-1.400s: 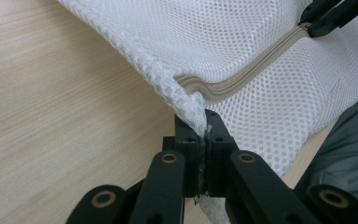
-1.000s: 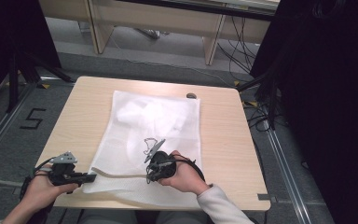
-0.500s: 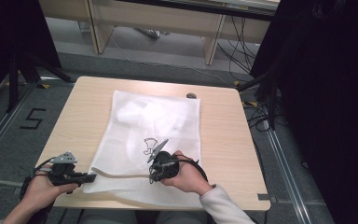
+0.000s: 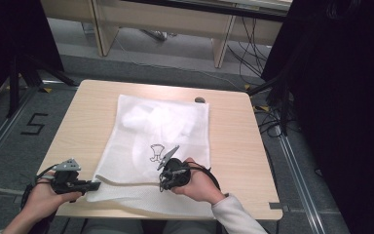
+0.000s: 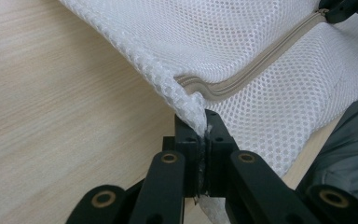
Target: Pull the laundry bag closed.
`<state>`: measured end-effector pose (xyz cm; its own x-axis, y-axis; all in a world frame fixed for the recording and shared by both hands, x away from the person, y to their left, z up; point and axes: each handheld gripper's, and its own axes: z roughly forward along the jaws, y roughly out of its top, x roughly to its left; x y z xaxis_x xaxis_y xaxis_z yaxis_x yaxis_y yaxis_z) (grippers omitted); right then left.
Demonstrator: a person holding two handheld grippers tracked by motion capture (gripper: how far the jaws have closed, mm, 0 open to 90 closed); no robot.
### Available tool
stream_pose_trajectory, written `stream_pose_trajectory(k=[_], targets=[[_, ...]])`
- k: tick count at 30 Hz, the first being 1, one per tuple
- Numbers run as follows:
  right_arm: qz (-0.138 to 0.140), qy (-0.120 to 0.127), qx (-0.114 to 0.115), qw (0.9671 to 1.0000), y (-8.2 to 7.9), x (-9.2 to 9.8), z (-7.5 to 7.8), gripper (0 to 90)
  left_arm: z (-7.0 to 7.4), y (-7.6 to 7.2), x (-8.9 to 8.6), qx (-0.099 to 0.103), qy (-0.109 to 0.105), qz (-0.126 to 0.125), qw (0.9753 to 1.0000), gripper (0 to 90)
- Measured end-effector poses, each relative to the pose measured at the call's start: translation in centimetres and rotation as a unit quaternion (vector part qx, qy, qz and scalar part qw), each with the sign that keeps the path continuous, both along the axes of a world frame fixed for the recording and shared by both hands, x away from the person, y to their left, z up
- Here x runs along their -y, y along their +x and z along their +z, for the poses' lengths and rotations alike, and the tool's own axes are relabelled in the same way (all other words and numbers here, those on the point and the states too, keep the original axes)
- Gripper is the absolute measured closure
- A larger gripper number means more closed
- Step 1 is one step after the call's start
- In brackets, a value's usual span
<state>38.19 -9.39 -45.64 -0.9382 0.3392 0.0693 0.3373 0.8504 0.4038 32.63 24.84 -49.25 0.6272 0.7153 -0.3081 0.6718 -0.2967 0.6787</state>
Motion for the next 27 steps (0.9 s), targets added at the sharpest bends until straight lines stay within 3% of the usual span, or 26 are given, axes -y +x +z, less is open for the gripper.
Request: stream_pose_trajectory(k=[5,7,12,13,14,17,19,21,26,27], targets=[[-0.005,0.002,-0.009,0.9999,-0.2,0.1,0.0,82.4,-0.1,0.0,0.1,0.008,-0.003,0.003,1.0000,85.9],[-0.006,0.004,-0.013,0.9999,-0.1,0.3,0.1,82.4,0.0,0.0,0.0,0.002,-0.001,0.002,1.0000,85.9],[-0.006,0.001,-0.008,1.0000,-0.1,0.6,0.1,82.4,-0.1,0.0,0.1,0.009,-0.002,0.004,1.0000,85.9],[-0.009,0.001,-0.012,0.9999,-0.2,0.7,0.0,82.4,0.0,0.0,0.0,0.000,0.000,0.000,1.0000,85.9],[-0.009,0.001,-0.012,0.9999,-0.2,0.7,0.0,82.4,0.0,0.0,0.1,0.009,0.000,0.002,1.0000,85.9],[-0.009,0.001,-0.007,0.9999,-0.1,0.8,0.0,82.5,-0.1,0.0,0.1,0.011,-0.001,0.003,0.9999,85.9],[-0.021,-0.011,-0.009,0.9997,-0.2,1.0,0.2,82.4,0.1,0.0,0.0,0.004,0.004,-0.001,1.0000,85.9],[-0.012,0.002,-0.012,0.9999,-0.2,1.0,0.1,82.4,-0.1,0.0,0.1,0.011,-0.003,0.006,0.9999,85.9],[-0.011,0.001,-0.011,0.9999,-0.1,1.4,0.0,82.4,0.1,0.0,0.0,0.003,0.004,0.000,1.0000,85.9],[-0.016,-0.001,-0.013,0.9998,-0.2,1.4,0.0,82.4,0.0,0.0,0.0,0.009,-0.001,0.006,0.9999,85.9]])
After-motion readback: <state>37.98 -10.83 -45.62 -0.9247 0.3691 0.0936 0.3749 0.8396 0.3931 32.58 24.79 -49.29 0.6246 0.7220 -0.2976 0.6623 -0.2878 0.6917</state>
